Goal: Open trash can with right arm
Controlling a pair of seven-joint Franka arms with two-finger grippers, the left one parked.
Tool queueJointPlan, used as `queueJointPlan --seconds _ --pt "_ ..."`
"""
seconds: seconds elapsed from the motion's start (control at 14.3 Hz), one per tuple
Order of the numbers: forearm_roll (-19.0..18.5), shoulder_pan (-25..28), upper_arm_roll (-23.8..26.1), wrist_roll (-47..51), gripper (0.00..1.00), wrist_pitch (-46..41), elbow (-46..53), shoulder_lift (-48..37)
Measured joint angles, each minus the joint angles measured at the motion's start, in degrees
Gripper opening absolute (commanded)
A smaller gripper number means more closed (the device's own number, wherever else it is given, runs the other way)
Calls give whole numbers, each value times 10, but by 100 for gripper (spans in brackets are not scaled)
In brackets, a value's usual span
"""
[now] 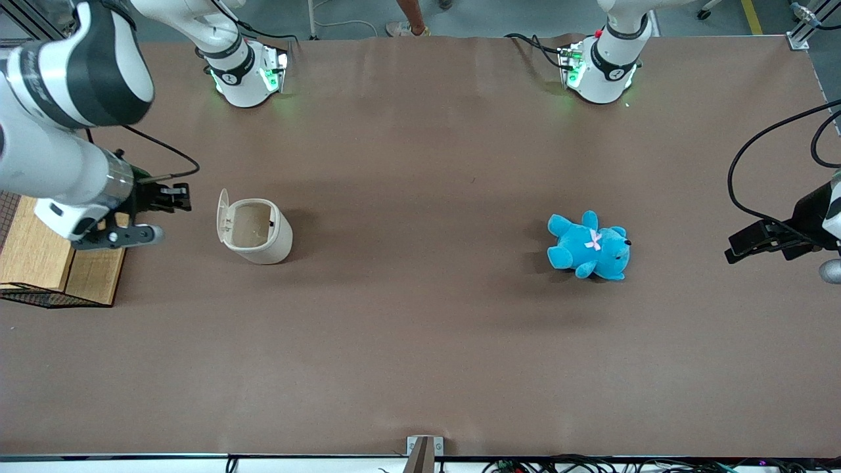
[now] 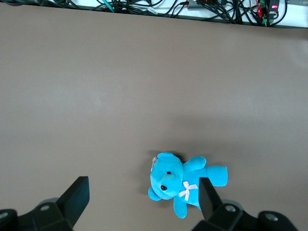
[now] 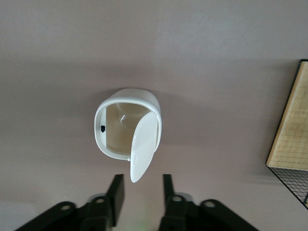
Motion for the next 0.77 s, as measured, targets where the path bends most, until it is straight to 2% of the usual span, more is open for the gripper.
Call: queueJointPlan --seconds 0.35,0.77 --pt "-2 -26 -1 0 100 7 53 -17" --pt "-2 -45 -1 0 100 -2 60 -74"
